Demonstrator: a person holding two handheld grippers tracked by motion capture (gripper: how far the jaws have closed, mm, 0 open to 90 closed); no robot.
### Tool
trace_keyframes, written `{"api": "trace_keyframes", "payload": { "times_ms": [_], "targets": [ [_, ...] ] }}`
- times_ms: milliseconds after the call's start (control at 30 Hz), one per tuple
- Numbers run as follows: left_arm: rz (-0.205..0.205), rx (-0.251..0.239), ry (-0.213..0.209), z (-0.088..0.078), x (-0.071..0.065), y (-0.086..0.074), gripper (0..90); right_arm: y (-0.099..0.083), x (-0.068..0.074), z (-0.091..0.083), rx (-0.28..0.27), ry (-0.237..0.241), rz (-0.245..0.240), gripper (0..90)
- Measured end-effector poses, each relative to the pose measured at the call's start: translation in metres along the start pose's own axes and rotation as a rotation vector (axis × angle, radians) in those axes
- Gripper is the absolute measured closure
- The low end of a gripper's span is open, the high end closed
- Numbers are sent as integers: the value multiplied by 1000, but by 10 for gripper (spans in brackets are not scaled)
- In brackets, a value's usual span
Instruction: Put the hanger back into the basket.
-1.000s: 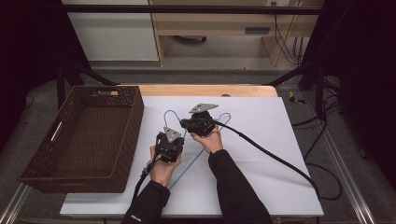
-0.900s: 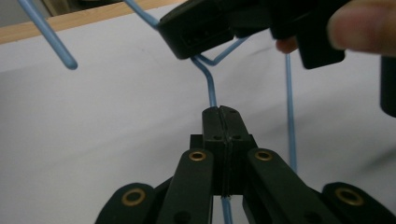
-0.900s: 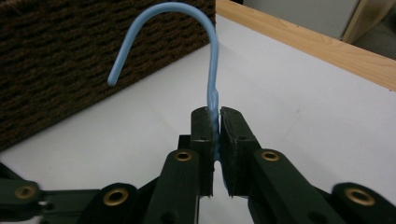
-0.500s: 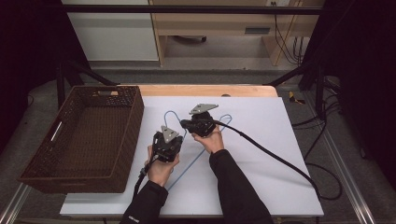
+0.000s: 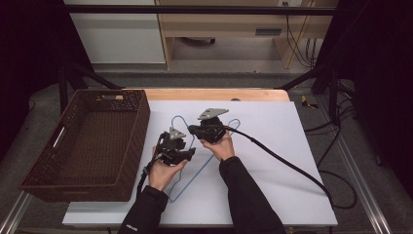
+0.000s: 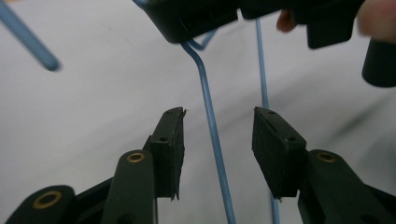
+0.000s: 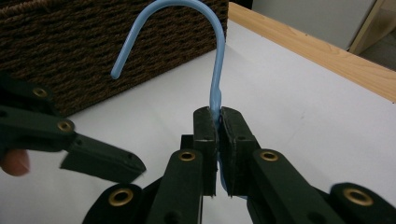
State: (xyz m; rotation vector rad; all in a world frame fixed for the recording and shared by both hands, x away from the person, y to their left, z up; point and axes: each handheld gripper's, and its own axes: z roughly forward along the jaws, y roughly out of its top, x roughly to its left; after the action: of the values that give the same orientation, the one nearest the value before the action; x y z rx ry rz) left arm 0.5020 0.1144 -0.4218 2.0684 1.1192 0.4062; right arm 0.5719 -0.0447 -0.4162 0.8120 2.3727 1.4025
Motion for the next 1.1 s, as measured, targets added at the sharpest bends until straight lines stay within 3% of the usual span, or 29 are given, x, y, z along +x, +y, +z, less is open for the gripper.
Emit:
{"api": "trace_keyframes", "payload": {
  "times_ms": [67, 100, 333, 500, 767, 900, 1067, 1100],
  "targets": [
    [4, 9, 6, 2, 0, 0, 559, 0, 0, 0, 0, 0, 0, 859],
    [9, 50, -8, 7, 0, 1, 574, 0, 0, 0, -1, 0, -3, 859],
    [2, 83, -14, 13, 0, 1, 722, 1, 0, -2, 1, 1, -7, 859],
    [-11, 80, 4, 13, 0, 1, 824, 1, 1, -3, 1, 2, -5, 859],
    [-58, 66, 32, 10, 0, 2, 867, 1, 1, -9, -19, -2, 10, 856],
    [-64, 57, 23, 7, -2, 3, 870, 1, 1, -14, -29, 1, 23, 853],
    [-66, 27, 22, 1, -6, 5, 871, 2, 6, -29, -47, -21, 5, 782],
    [-55, 17, 27, -4, -6, 7, 872, 2, 6, -43, -68, -26, 6, 757]
  ]
}}
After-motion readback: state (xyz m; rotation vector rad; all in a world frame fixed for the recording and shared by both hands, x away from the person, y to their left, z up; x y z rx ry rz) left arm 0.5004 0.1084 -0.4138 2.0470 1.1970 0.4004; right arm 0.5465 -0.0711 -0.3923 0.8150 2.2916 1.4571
